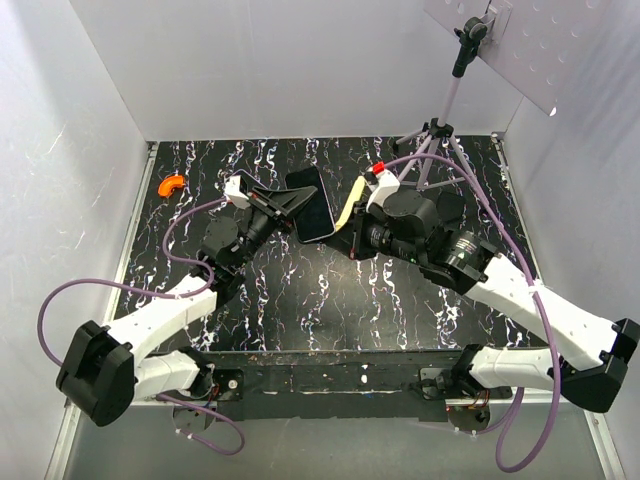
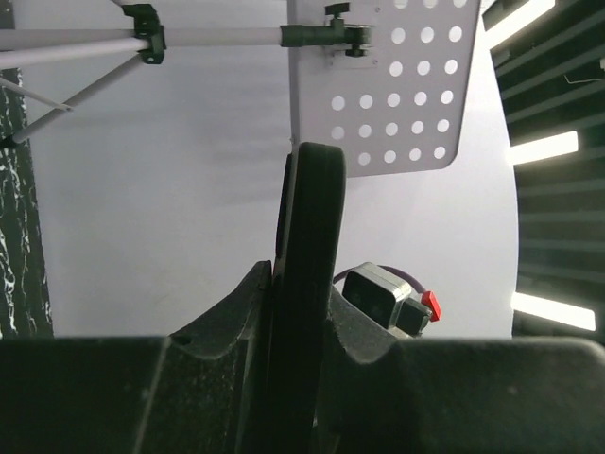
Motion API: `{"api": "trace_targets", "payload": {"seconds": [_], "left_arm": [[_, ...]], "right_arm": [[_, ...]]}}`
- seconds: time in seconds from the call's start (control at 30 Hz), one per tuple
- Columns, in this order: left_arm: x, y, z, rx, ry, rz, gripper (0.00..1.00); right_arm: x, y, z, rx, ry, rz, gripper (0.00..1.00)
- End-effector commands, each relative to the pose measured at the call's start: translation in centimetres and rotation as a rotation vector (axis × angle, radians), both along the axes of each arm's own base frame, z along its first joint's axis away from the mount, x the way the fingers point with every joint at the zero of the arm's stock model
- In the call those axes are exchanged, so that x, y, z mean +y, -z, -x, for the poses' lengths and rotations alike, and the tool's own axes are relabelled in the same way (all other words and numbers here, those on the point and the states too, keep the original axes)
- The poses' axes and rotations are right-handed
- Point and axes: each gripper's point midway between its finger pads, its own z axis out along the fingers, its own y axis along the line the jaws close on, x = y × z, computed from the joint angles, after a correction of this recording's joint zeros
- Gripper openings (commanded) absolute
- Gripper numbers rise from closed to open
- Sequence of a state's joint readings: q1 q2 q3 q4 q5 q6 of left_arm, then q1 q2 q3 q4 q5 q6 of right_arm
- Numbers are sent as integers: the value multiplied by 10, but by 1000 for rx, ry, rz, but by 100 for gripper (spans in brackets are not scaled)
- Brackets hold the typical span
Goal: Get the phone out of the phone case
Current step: Remove the phone case from the phone.
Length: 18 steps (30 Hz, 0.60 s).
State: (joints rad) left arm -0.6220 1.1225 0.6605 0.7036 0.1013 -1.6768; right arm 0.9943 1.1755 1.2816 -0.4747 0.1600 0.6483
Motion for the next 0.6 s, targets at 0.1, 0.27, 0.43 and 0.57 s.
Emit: {"api": "trace_targets", "payload": {"seconds": [0.1, 0.27, 0.43, 0.57], "left_arm": [[-2, -119, 116, -270, 428, 310, 0], [-8, -112, 112, -293, 408, 268, 0], [-12, -97, 107, -310, 355, 168, 0], [-13, -77, 98, -310, 274, 36, 0]], "right_arm": [[-19, 61, -37, -21, 61, 239, 1], [31, -15, 31, 129, -380, -316, 4], [12, -21, 65, 233, -487, -351, 30], [-17, -20, 76, 182, -438, -283, 56]]}}
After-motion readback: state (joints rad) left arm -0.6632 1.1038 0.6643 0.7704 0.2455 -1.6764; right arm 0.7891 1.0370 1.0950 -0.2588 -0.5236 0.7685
